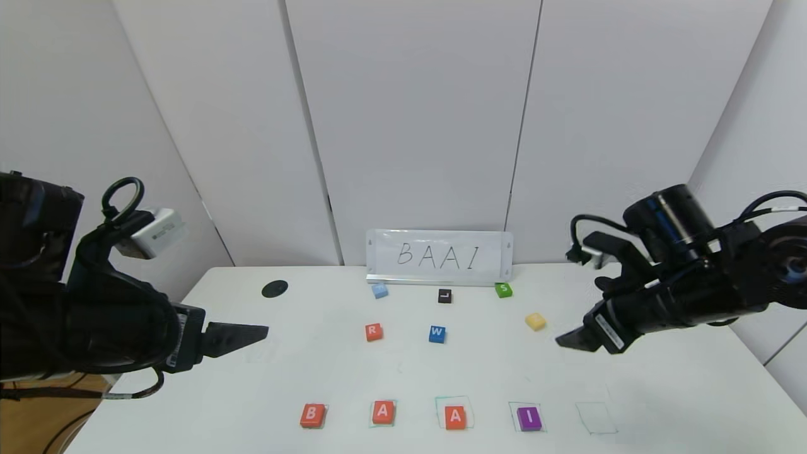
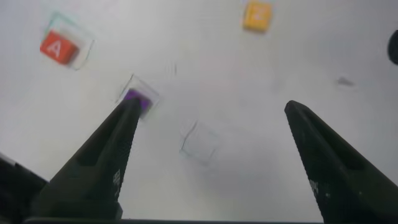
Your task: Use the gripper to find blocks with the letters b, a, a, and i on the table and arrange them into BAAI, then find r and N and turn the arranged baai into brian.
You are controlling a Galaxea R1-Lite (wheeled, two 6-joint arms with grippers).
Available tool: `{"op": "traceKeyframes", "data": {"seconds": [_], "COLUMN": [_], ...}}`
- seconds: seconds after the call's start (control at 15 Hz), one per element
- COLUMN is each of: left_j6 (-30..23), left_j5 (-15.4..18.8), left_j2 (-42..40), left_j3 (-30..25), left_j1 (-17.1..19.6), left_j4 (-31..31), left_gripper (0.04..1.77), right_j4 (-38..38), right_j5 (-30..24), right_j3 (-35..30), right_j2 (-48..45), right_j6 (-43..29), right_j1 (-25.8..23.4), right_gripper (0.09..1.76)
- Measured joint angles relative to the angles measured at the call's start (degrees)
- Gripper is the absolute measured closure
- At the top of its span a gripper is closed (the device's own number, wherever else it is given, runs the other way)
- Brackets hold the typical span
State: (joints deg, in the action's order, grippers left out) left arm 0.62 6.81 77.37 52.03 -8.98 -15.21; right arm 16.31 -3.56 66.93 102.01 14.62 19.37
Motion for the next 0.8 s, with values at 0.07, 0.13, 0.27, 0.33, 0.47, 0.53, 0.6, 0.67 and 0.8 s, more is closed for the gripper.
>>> {"op": "traceKeyframes", "data": {"seconds": [0.07,0.13,0.27,0.33,0.47,0.53,0.6,0.67,0.8], "left_j6": [-0.05,-0.02,0.16,0.22,0.41,0.55,0.61,0.68,0.72], "left_j5": [-0.01,0.21,0.79,1.61,4.29,5.47,6.07,6.51,7.90], "left_j2": [-0.26,-1.00,-3.80,-5.44,-9.55,-11.93,-14.15,-16.38,-21.42], "left_j3": [-0.16,-0.33,-1.12,-1.58,-2.50,-2.95,-3.35,-3.72,-4.29], "left_j1": [2.38,4.91,8.52,9.73,11.04,11.19,11.18,11.00,10.03], "left_j4": [0.00,-0.02,-0.06,-0.09,-0.33,-0.52,-0.60,-0.74,-1.01], "left_gripper": [0.09,0.09,0.09,0.09,0.09,0.09,0.09,0.09,0.09], "right_j4": [-4.50,-7.42,-9.51,-9.62,-9.80,-9.40,-8.27,-6.61,-3.49], "right_j5": [-0.02,0.61,4.71,6.23,7.96,8.29,8.51,8.48,7.66], "right_j3": [-0.78,-2.10,-5.30,-6.62,-8.74,-9.30,-9.62,-9.62,-9.11], "right_j2": [-1.18,-2.60,-6.56,-8.74,-14.62,-17.86,-21.47,-24.89,-32.17], "right_j6": [-3.69,-6.66,-9.23,-9.61,-9.89,-9.89,-9.80,-9.67,-9.47], "right_j1": [-0.72,-1.29,-1.90,-2.01,-2.29,-2.78,-3.47,-4.13,-5.49], "right_gripper": [0.18,0.18,0.17,0.17,0.16,0.16,0.15,0.15,0.15]}}
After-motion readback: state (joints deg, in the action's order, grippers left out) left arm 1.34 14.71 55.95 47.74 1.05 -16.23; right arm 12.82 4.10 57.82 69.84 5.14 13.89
